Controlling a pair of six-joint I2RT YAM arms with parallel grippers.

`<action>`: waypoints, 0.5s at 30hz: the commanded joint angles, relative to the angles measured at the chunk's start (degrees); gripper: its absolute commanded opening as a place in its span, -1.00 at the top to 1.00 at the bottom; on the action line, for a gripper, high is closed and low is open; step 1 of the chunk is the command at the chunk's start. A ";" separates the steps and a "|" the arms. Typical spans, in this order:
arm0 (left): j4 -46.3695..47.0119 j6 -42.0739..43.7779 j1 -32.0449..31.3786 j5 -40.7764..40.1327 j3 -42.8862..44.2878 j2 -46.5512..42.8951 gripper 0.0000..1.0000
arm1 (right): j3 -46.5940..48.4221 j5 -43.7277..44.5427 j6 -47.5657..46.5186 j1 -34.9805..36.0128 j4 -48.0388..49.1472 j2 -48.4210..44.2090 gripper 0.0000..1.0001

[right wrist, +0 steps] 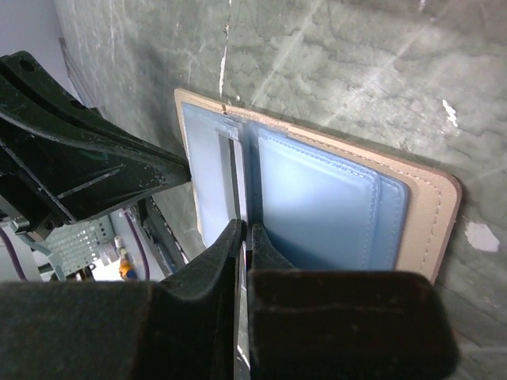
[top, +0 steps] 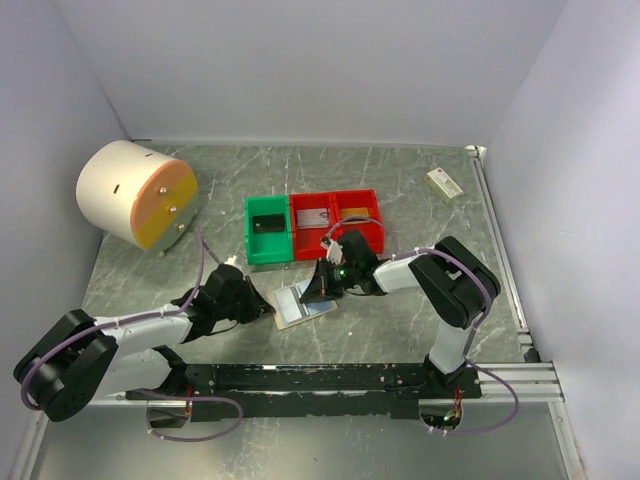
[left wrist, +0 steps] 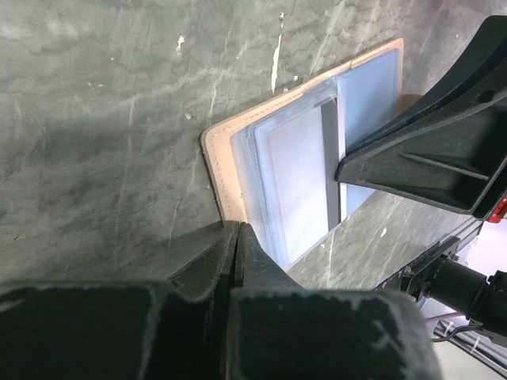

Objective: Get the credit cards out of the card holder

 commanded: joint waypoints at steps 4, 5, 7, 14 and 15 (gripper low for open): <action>-1.44 2.10 -0.35 -0.79 1.17 -0.45 0.86 | -2.10 0.44 -0.42 -1.28 -2.46 -2.04 1.00; -1.02 2.29 -0.41 -0.43 1.31 -0.51 0.86 | -2.38 0.40 -0.10 -1.22 -2.19 -2.06 1.00; 0.28 2.26 -0.37 0.55 1.36 -1.01 0.77 | -3.14 0.28 0.97 -1.26 -1.08 -2.26 1.00; 4.70 2.15 -1.53 1.41 1.82 -3.04 0.10 | -6.33 3.56 3.99 -1.04 1.11 -4.46 1.00; 4.21 2.37 -1.89 0.77 2.52 -2.83 0.09 | -6.66 4.23 4.40 -1.01 1.22 -4.82 1.00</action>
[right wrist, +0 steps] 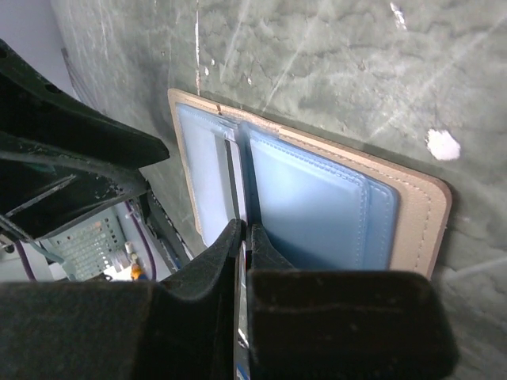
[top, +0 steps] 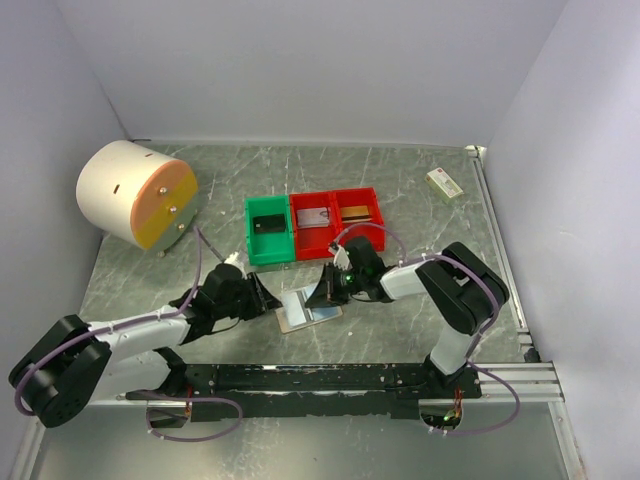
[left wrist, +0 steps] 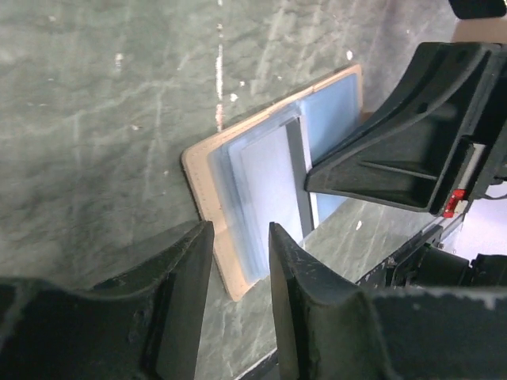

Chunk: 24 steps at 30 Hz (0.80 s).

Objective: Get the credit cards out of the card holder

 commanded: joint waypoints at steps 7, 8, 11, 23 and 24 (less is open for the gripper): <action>-2.54 3.73 -5.09 -3.10 9.29 7.19 0.13 | -2.34 5.51 4.02 1.13 1.45 -2.43 1.00; -3.21 4.01 -5.61 -3.75 10.21 8.30 0.14 | -2.32 5.62 4.26 1.36 1.58 -2.34 1.00; -6.95 5.10 -7.13 -6.44 13.24 11.78 0.18 | -2.53 5.88 4.49 1.69 1.70 -2.24 1.00; -17.48 5.11 -8.24 -12.10 16.32 18.36 0.47 | -0.52 5.56 0.80 -0.47 -3.27 -3.21 1.00; -17.47 5.07 -8.23 -12.24 16.15 18.21 0.47 | -0.75 5.44 0.71 -0.74 -3.38 -3.40 1.00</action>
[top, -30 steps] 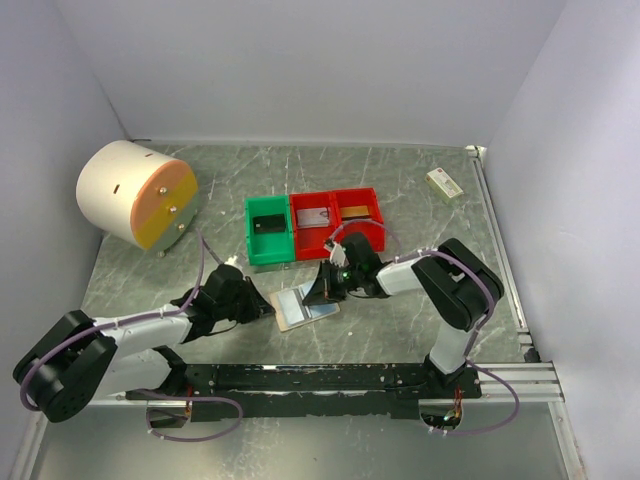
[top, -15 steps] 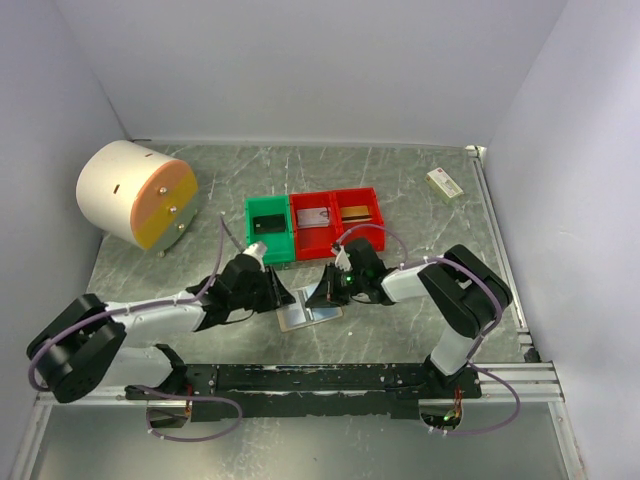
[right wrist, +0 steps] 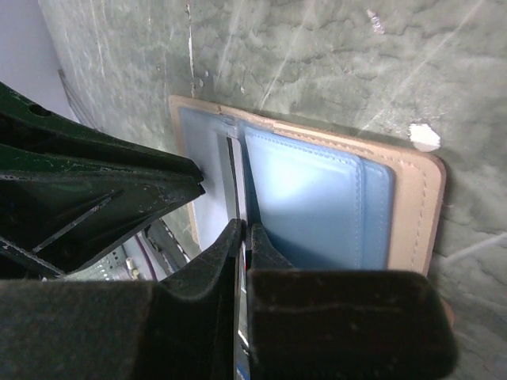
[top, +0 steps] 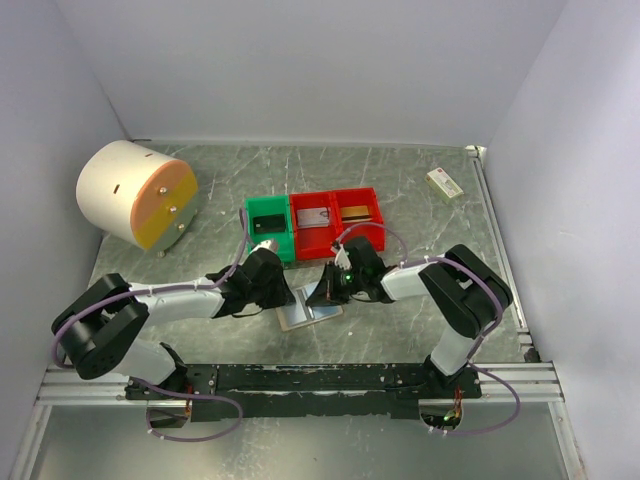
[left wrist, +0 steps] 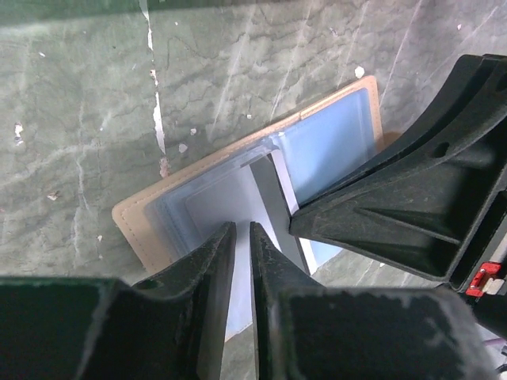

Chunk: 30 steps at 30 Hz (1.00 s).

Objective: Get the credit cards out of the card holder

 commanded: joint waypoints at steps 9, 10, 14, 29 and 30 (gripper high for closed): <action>-4.63 2.06 -0.45 -2.27 -3.59 -1.64 0.47 | -1.91 -0.38 -0.90 -2.73 -0.28 -1.78 1.00; -4.57 2.14 -0.46 -2.02 -3.62 -1.84 0.46 | -2.20 -0.27 -0.78 -2.78 -0.06 -1.87 1.00; -5.26 2.16 -1.07 -1.70 -3.38 -2.02 0.46 | -2.36 0.44 -1.58 -2.78 -0.85 -2.53 1.00; -4.11 2.73 -2.58 -1.64 -3.89 0.04 0.53 | -2.66 4.25 -4.35 -3.15 -5.12 -5.53 1.00; -4.08 2.75 -2.63 -1.69 -3.85 0.17 0.53 | -2.79 4.39 -4.31 -3.37 -5.15 -5.47 1.00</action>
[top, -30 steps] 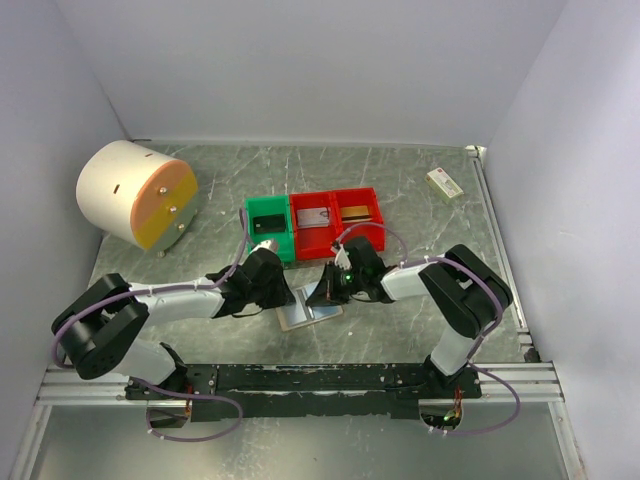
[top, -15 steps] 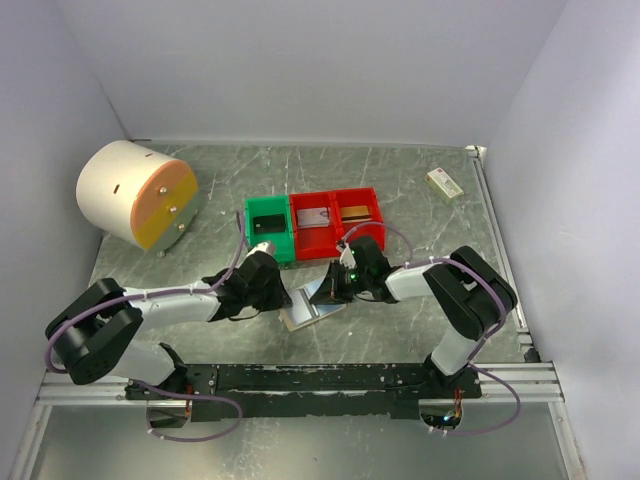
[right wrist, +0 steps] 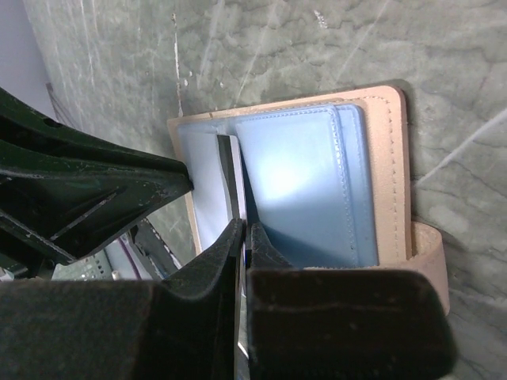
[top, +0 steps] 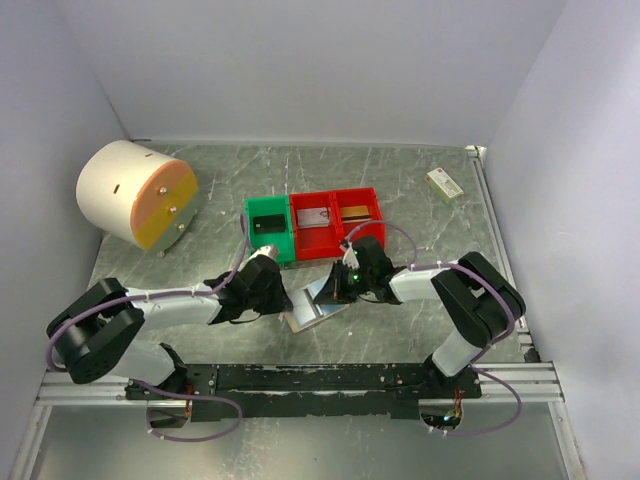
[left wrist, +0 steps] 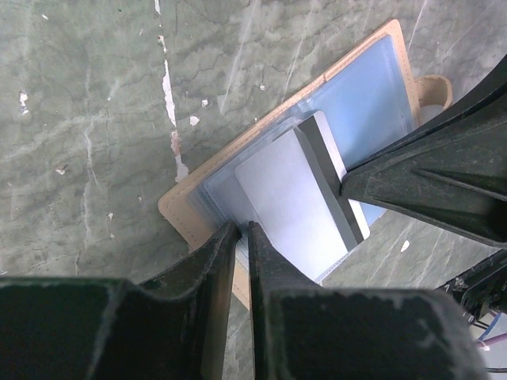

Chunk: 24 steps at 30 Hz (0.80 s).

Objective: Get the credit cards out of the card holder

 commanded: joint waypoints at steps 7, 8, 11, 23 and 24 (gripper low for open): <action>-3.92 1.41 -1.20 -0.70 -1.27 2.49 0.54 | -1.05 4.43 -2.41 -1.85 -3.62 -0.94 1.00; -3.91 1.38 -1.23 -0.73 -1.30 2.50 0.54 | -1.13 4.74 -2.77 -2.11 -3.89 -1.25 1.00; -3.60 1.37 -1.31 -0.66 -1.57 2.66 0.54 | -0.55 3.81 -4.11 -2.76 -4.65 -0.90 1.00; -3.90 1.60 -1.59 -0.91 0.67 -1.48 0.43 | -6.59 3.40 0.54 -2.60 0.59 -4.34 1.00; -3.72 1.70 -1.70 -0.86 1.19 -2.62 0.37 | -7.50 3.64 1.48 -2.19 1.45 -4.90 1.00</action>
